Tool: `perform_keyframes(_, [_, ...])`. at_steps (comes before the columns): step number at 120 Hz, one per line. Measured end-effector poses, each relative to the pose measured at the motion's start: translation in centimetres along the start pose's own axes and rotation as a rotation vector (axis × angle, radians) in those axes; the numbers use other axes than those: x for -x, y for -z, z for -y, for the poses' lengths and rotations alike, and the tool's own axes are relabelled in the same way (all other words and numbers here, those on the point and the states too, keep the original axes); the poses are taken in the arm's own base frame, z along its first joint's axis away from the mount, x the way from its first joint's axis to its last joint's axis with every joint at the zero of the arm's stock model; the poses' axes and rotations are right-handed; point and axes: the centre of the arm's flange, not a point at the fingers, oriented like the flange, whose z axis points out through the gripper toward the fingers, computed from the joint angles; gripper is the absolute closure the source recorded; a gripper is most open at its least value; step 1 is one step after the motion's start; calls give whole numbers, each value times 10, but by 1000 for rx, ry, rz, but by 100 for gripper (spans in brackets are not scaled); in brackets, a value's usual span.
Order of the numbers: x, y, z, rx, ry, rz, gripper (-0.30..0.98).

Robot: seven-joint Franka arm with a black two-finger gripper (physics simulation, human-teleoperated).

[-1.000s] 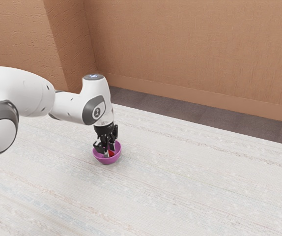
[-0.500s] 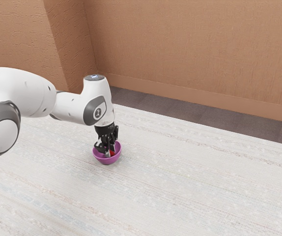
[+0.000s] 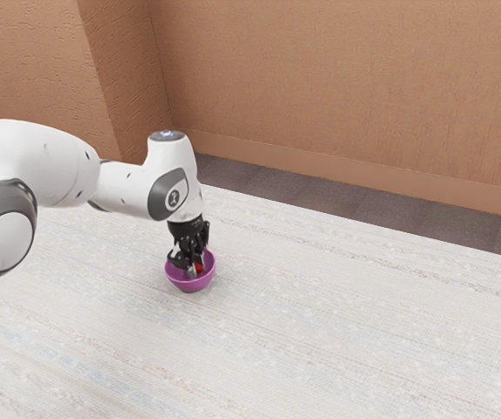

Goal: Take strawberry from the bowl

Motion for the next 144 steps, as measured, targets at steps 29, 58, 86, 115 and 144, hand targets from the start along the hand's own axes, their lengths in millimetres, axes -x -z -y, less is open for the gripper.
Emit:
perform_keyframes(29, [21,59,2,67,-30,21,62])
perform_keyframes(58, [133,103,5,105,-203,40,64])
perform_keyframes(86, [236,59,15,46,-351,67,64])
perform_keyframes(115, [264,12,17,-7,-391,55,65])
perform_keyframes(144, [274,-9,16,-23,-403,49,56])
